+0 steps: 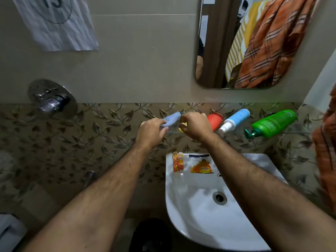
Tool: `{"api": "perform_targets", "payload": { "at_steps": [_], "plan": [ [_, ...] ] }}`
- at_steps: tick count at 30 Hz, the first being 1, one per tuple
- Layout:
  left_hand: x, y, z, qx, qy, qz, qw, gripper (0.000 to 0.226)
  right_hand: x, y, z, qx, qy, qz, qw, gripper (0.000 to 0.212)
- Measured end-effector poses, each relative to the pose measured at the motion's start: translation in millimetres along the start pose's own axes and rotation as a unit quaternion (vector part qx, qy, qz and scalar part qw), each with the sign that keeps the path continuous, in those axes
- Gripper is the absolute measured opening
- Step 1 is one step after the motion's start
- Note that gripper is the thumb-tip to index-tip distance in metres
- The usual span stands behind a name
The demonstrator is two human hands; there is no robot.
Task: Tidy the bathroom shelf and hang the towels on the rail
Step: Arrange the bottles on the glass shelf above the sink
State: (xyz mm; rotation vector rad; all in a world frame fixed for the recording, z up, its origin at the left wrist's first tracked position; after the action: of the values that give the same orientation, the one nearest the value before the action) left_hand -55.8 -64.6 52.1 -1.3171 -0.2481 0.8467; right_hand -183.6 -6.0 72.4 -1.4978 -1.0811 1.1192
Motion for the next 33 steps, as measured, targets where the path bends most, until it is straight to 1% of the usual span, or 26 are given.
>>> {"api": "perform_targets", "payload": {
  "at_steps": [2,4,9,14,18,20,23,27,30,33],
  "plan": [
    [-10.1,-0.4,-14.5,0.014,-0.012,-0.008,1.000,0.035,-11.2,2.2,1.6,-0.014,0.014,-0.001,1.000,0.017],
    [-18.7,5.0,-26.3,0.012,-0.023,-0.028,0.999,0.037,-20.0,6.9,1.9,-0.009,0.031,-0.010,0.999,0.021],
    [-36.2,23.8,-37.8,0.038,-0.022,-0.076,0.996,0.048,-38.7,13.6,-5.4,-0.014,0.029,-0.026,0.999,0.029],
    [-45.5,32.2,-41.8,0.064,-0.027,-0.092,0.993,0.056,-53.0,19.2,-9.5,-0.006,0.026,-0.048,0.998,0.032],
    [-49.5,36.6,-42.6,0.078,-0.023,-0.110,0.991,0.054,-61.1,26.8,-10.8,0.003,0.022,-0.073,0.997,0.035],
    [-51.2,34.8,-42.8,0.078,-0.018,-0.105,0.991,0.052,-62.8,30.3,-11.8,0.003,0.012,-0.081,0.997,0.034],
    [-55.6,26.8,-42.0,0.076,-0.001,-0.083,0.994,0.049,-65.1,31.4,-13.0,0.012,-0.009,-0.078,0.997,0.023],
    [-66.5,6.0,-40.3,0.136,0.019,-0.048,0.989,0.044,-66.9,21.6,-12.4,0.005,-0.022,-0.042,0.999,0.022],
    [-75.5,-8.1,-36.4,0.192,0.022,-0.036,0.981,0.041,-66.3,15.6,-8.0,-0.051,-0.028,-0.017,0.998,0.022],
    [-80.6,-9.7,-39.4,0.242,0.014,-0.040,0.969,0.034,-67.7,18.5,2.7,-0.133,-0.016,-0.022,0.991,0.021]
  ]
}}
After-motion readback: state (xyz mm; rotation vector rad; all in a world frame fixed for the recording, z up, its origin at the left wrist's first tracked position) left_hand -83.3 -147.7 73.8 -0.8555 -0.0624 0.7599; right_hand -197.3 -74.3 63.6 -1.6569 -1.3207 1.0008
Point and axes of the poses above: each hand's wrist, its own x-axis away from the middle knuckle, its own y-axis out of the palm, z = x × y, the point moved 10 cm from there along -x, towards the middle knuckle, and after that the axes turned 15 degrees about -z, right-handed, at the moved point
